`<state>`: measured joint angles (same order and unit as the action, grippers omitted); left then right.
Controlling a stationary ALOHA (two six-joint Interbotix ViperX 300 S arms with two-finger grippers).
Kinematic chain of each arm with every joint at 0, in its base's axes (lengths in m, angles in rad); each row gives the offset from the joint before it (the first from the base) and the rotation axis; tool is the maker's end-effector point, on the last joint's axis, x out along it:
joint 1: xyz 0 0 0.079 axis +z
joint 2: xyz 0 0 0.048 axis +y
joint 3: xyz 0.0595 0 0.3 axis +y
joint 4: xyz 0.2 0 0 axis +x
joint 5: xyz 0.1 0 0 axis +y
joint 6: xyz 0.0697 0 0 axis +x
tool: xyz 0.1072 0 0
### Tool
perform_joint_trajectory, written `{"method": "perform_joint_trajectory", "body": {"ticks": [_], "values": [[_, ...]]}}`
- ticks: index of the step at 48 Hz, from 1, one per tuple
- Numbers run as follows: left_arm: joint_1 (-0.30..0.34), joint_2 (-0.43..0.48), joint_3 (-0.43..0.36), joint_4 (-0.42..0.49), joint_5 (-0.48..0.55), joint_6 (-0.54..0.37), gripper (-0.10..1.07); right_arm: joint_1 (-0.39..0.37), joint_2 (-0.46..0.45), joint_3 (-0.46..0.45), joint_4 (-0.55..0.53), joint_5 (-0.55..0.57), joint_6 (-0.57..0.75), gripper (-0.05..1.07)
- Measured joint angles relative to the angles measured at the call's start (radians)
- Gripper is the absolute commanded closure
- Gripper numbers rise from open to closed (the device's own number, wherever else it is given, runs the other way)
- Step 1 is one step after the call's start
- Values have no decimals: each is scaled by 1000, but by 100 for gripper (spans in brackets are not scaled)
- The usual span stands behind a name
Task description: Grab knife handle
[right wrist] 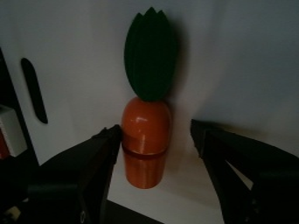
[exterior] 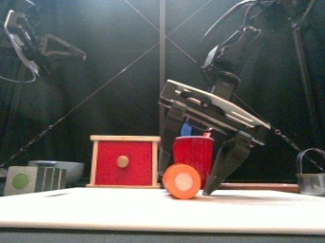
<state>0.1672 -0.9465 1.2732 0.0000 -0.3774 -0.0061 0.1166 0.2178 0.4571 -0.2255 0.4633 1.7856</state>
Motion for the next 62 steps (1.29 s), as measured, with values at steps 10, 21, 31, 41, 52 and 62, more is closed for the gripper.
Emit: {"method": "perform_joint_trajectory", "body": {"ticks": [10,21,31,41,52,62], "values": [[0,0,2,0,2,2,91,2,-11,2,-18,8,2,6],[0,0,2,0,0,0,91,2,-54,-17,-78,8,2,6],[0,0,0,0,0,2,91,32,-149,-12,-265,11,5,6],[-2,-2,-11,-2,0,0,91,60,-324,123,-430,8,8,7],[-2,0,-15,-5,0,0,91,81,-491,299,-634,-31,9,11],[-2,-2,-17,-21,0,0,91,95,-630,370,-862,-60,6,29]]}}
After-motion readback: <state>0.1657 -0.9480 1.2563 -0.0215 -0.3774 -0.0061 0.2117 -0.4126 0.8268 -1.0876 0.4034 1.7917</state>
